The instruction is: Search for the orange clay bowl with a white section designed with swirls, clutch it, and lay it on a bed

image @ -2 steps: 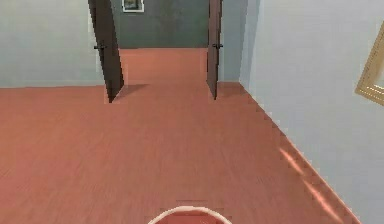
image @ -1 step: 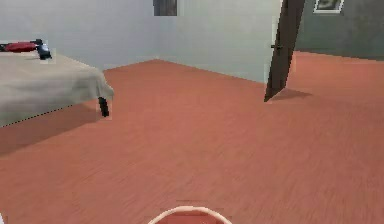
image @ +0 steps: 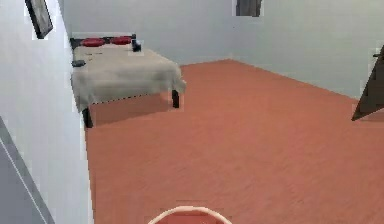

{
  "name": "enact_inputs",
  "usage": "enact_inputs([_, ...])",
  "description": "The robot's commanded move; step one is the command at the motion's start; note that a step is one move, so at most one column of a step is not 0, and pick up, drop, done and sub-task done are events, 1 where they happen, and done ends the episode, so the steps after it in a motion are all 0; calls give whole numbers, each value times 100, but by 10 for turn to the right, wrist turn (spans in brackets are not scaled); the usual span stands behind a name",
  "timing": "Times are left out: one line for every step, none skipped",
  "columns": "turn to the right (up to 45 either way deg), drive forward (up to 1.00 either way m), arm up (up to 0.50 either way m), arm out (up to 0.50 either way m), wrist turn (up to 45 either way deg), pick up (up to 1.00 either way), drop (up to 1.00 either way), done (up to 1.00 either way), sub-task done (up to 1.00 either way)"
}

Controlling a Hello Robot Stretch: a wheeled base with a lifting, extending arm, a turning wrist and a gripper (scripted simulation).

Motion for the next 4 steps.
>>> enact_inputs([0, 20, 0, 0, 0, 0, 0, 0, 0])
enact_inputs([450, 0, 0, 0, 0, 0, 0, 0, 0])
enact_inputs([330, 0, 0, 0, 0, 0, 0, 0, 0])
enact_inputs([0, 25, 0, 0, 0, 0, 0, 0, 0])
